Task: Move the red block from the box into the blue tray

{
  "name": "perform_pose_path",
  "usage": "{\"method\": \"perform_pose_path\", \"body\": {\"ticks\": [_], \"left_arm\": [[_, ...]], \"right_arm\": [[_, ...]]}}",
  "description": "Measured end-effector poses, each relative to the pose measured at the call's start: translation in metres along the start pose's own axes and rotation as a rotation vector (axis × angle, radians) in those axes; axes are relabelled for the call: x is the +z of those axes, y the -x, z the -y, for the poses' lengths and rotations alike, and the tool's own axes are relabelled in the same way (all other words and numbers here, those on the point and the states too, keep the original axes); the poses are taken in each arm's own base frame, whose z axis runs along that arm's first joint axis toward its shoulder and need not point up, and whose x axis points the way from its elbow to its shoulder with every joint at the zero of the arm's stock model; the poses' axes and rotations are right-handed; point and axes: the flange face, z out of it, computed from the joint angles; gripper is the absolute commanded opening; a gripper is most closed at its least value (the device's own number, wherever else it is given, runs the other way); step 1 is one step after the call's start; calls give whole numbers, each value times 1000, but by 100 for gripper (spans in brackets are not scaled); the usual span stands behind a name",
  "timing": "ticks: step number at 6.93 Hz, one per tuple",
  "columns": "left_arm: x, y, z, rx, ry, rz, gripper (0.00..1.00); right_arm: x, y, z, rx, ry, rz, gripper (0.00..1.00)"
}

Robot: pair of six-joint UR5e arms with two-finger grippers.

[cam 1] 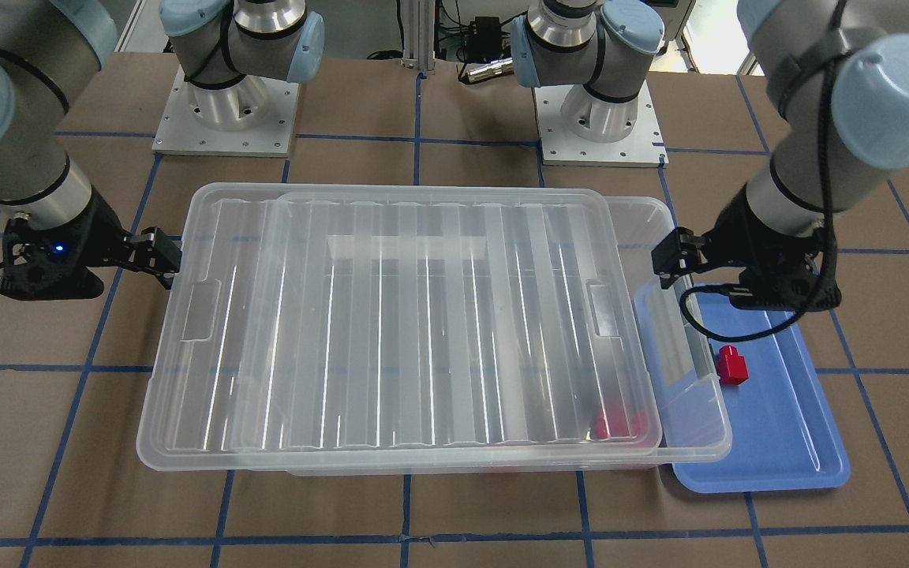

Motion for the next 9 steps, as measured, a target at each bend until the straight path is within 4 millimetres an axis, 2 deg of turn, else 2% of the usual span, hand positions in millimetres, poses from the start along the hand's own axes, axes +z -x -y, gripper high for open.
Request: {"method": "perform_pose_path", "body": {"ticks": [1, 2, 3, 4, 7, 8, 9], "left_arm": [[-18, -37, -17, 29, -32, 8, 100], [-30, -67, -32, 53, -56, 8, 100], [-41, -86, -43, 72, -78, -10, 100], [-46, -93, -51, 82, -89, -32, 100], [-52, -66, -64, 39, -104, -43, 100], [-54, -62, -68, 24, -108, -39, 100], [-55, -61, -70, 17, -110, -39, 100]], "right_arm": [[-1, 20, 2, -15, -17, -5, 100], [-2, 29, 2, -22, -26, -6, 100], [-4, 33, 1, -24, -30, -6, 100], [-3, 37, 1, -26, -28, -5, 100], [-1, 55, 1, -39, -29, -4, 100], [-7, 55, 4, -40, -39, -9, 100], [-21, 54, 8, -42, -55, -20, 100]]}}
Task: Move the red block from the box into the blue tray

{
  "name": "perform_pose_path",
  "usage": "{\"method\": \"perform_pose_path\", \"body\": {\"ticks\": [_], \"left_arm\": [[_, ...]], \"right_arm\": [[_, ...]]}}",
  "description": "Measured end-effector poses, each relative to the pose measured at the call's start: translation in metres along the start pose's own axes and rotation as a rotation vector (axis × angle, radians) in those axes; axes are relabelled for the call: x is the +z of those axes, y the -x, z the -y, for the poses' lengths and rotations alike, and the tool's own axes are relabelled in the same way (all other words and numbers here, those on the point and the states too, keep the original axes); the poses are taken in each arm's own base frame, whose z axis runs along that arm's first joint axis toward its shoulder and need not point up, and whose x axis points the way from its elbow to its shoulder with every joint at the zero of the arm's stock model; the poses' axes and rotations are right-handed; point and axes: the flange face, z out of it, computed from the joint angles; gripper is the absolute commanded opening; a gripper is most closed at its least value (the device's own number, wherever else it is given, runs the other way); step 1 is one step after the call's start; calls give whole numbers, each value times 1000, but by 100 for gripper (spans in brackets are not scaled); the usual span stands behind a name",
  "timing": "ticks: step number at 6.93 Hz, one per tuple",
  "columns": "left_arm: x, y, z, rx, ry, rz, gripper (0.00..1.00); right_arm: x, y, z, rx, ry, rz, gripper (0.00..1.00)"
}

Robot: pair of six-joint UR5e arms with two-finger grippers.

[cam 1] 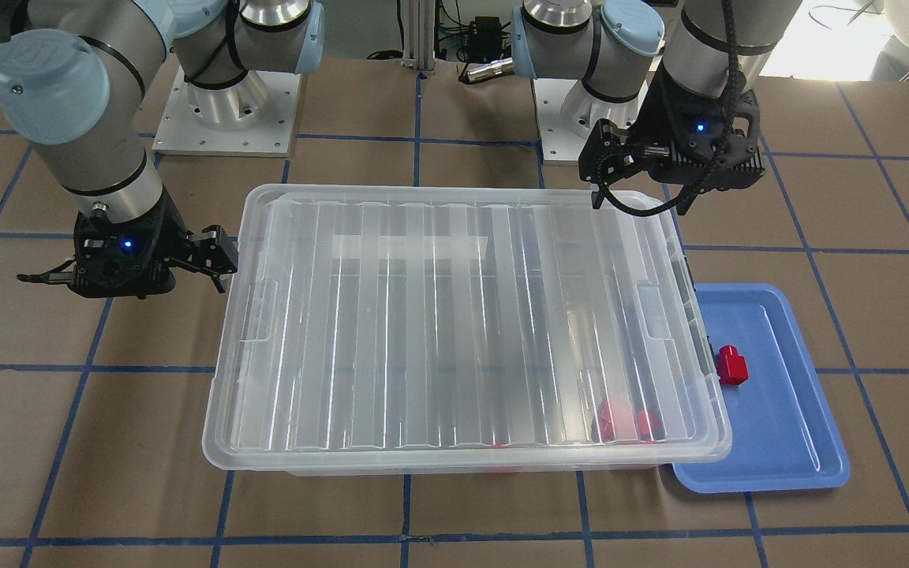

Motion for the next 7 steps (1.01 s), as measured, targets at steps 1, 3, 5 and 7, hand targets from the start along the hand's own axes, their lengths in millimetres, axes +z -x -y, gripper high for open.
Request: {"method": "perform_pose_path", "body": {"ticks": [1, 3, 5, 7], "left_arm": [[0, 0, 0, -2, 0, 0, 100], [0, 1, 0, -4, -2, 3, 100], [-1, 1, 0, -3, -3, 6, 100], [-1, 1, 0, -4, 2, 6, 100]], "right_arm": [[-24, -2, 5, 0, -7, -6, 100], [-95, 3, 4, 82, -9, 16, 100], [-123, 20, -3, 178, -18, 56, 100], [-127, 26, -7, 201, -20, 64, 100]]}}
